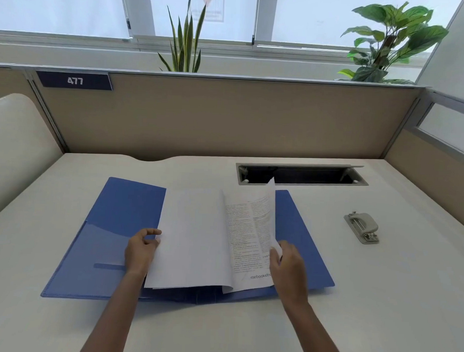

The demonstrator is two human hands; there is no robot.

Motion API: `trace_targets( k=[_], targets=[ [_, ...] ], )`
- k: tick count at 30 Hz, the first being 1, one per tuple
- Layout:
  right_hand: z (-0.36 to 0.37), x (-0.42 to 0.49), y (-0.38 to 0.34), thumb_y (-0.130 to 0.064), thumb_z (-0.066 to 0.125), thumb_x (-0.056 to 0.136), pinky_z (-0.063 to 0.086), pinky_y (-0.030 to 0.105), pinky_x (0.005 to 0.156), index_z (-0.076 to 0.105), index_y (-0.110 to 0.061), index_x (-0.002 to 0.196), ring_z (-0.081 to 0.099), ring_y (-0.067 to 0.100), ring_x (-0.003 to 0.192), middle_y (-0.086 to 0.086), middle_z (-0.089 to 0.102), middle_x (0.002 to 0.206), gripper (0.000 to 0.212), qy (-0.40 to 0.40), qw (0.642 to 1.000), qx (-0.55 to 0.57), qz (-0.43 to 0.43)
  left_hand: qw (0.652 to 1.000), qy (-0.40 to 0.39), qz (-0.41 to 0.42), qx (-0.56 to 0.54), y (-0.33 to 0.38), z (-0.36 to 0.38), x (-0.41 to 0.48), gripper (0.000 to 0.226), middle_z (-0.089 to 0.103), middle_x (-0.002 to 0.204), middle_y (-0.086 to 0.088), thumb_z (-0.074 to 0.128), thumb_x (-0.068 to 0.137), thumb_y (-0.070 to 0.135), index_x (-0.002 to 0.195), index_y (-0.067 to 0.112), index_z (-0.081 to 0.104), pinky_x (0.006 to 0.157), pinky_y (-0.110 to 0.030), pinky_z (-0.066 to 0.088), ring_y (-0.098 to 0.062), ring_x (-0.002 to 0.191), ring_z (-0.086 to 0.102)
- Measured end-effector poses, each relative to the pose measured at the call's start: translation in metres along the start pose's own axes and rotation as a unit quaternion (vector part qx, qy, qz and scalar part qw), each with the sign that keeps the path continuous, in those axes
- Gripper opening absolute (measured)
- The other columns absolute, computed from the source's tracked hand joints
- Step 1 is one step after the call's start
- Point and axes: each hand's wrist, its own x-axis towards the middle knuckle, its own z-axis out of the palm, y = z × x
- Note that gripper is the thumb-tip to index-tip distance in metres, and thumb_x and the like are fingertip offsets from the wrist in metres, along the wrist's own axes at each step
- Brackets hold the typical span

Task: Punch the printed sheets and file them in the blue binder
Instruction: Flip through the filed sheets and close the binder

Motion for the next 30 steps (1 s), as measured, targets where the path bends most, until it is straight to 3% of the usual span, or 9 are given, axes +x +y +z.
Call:
trace_targets(
  k=[3,5,7,10,16,21,26,30],
  targets=[
    [0.005,-0.01,-0.039,-0.013,0.044,0.095,0.028,0.01,0.049,0.054,-0.009,0.076,0.038,0.005,0.057,-0.001,0.045,0.069,0.022,-0.047,0.994,0.049,-0.082,0.999,-0.019,-0.016,-0.021,0.0,0.0,0.001,0.015,0.057,0.079,-0.013,0.053,0.088,0.002,0.096,0.004,0.066,0.067,-0.037,0.043,-0.027,0.071,0.048],
    [0.01,-0.014,-0.057,-0.014,0.047,0.093,0.03,0.011,0.047,0.051,-0.011,0.063,0.035,0.006,0.052,-0.006,0.038,0.059,0.031,-0.097,0.987,0.092,-0.084,0.999,-0.031,-0.016,-0.036,0.002,0.0,-0.001,0.013,0.058,0.083,-0.013,0.053,0.089,0.002,0.092,0.005,0.065,0.067,-0.034,0.043,-0.026,0.072,0.049],
    [0.016,-0.016,-0.07,-0.014,0.053,0.09,0.027,0.016,0.045,0.033,-0.017,0.051,0.028,0.009,0.048,-0.007,0.03,0.052,0.044,-0.147,0.979,0.131,-0.06,0.997,-0.049,-0.012,-0.061,0.007,0.0,-0.004,0.014,0.059,0.087,-0.013,0.051,0.089,0.0,0.089,0.007,0.063,0.063,-0.029,0.043,-0.024,0.069,0.05],
    [0.025,-0.015,-0.078,-0.018,0.061,0.086,0.022,0.018,0.047,0.026,-0.017,0.05,0.023,0.009,0.049,-0.005,0.027,0.051,0.05,-0.198,0.966,0.166,-0.02,0.992,-0.075,-0.009,-0.097,0.016,-0.002,-0.011,0.017,0.059,0.09,-0.013,0.047,0.09,-0.004,0.09,0.004,0.062,0.064,-0.027,0.045,-0.021,0.071,0.054],
    [0.035,-0.017,-0.077,-0.023,0.072,0.078,0.03,0.015,0.05,0.038,-0.015,0.054,0.036,0.006,0.057,-0.005,0.042,0.063,0.042,-0.241,0.951,0.193,0.017,0.983,-0.128,-0.022,-0.127,0.031,0.004,-0.022,0.016,0.06,0.096,-0.009,0.046,0.093,0.002,0.096,0.004,0.062,0.067,-0.023,0.046,-0.014,0.074,0.053],
    [0.039,-0.017,-0.071,-0.027,0.074,0.076,0.029,0.009,0.046,0.042,-0.021,0.049,0.039,0.002,0.054,-0.009,0.043,0.059,0.042,-0.273,0.943,0.186,0.029,0.968,-0.163,-0.056,-0.182,0.041,0.01,-0.031,0.013,0.063,0.092,-0.006,0.053,0.092,0.014,0.093,0.007,0.064,0.068,-0.027,0.048,-0.017,0.074,0.058],
    [0.034,-0.013,-0.065,-0.025,0.073,0.077,0.029,0.015,0.052,0.042,-0.023,0.045,0.037,0.004,0.051,-0.009,0.04,0.052,0.045,-0.302,0.923,0.235,0.048,0.951,-0.207,-0.081,-0.216,0.043,0.018,-0.032,0.016,0.068,0.089,-0.004,0.055,0.09,0.012,0.101,0.005,0.064,0.074,-0.029,0.052,-0.017,0.078,0.062],
    [0.031,-0.009,-0.062,-0.031,0.07,0.079,0.036,0.018,0.059,0.045,-0.024,0.052,0.049,0.008,0.066,-0.006,0.051,0.063,0.037,-0.297,0.923,0.24,0.059,0.937,-0.247,-0.087,-0.231,0.047,0.028,-0.035,0.015,0.072,0.083,-0.001,0.053,0.09,0.003,0.095,0.009,0.065,0.062,-0.018,0.057,-0.012,0.072,0.068]
  ],
)
